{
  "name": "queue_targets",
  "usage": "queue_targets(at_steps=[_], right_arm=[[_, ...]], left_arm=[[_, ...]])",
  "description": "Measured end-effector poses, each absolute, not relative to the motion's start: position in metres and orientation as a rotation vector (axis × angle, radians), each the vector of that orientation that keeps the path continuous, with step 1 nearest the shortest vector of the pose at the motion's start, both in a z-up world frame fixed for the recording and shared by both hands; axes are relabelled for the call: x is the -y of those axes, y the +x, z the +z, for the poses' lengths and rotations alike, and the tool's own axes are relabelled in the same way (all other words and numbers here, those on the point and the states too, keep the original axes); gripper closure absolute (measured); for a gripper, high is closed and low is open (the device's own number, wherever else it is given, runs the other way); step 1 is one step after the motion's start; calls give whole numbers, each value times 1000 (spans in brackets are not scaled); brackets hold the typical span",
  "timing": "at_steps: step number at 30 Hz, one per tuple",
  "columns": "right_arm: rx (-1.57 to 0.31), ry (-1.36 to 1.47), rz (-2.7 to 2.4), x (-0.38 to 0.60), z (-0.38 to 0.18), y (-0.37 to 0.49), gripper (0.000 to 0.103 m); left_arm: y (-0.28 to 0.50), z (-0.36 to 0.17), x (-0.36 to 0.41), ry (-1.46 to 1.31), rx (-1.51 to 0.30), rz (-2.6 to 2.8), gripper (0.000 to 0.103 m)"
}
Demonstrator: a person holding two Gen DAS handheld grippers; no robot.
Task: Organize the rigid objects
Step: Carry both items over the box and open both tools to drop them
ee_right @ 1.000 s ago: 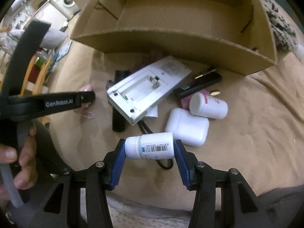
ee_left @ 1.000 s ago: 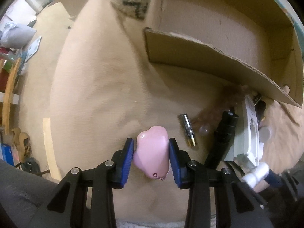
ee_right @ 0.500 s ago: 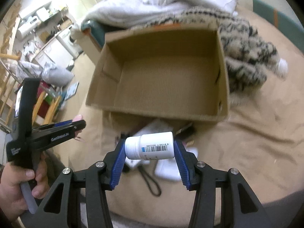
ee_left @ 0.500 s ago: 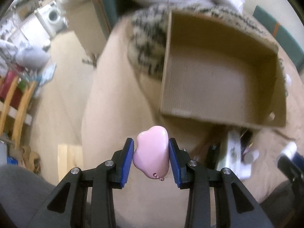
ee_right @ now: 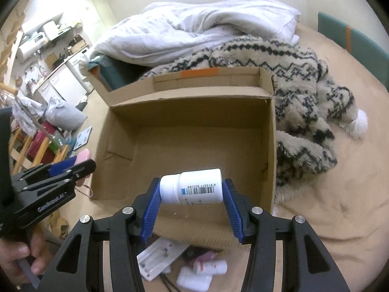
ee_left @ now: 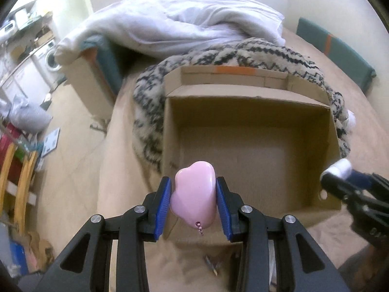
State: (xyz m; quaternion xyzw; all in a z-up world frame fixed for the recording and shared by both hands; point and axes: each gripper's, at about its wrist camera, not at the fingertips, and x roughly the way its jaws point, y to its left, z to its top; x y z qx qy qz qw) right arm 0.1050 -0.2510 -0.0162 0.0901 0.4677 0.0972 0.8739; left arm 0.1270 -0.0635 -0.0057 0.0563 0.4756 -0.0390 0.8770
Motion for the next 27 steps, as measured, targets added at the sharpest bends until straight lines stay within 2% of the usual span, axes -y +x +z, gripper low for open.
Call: queue_targets(at_steps=[11,17,27], right_arm=[[-1075,167,202,243,-63,121,50],[-1138,135,165,239,-80,127,50],[-1142,111,161,235,-83,126,50]], left_arm=[[146,-69,79,143,-1030,-140,69],[151,-84,82,169,-1054,-133,69],[152,-91,81,180,-1062,-114,69]])
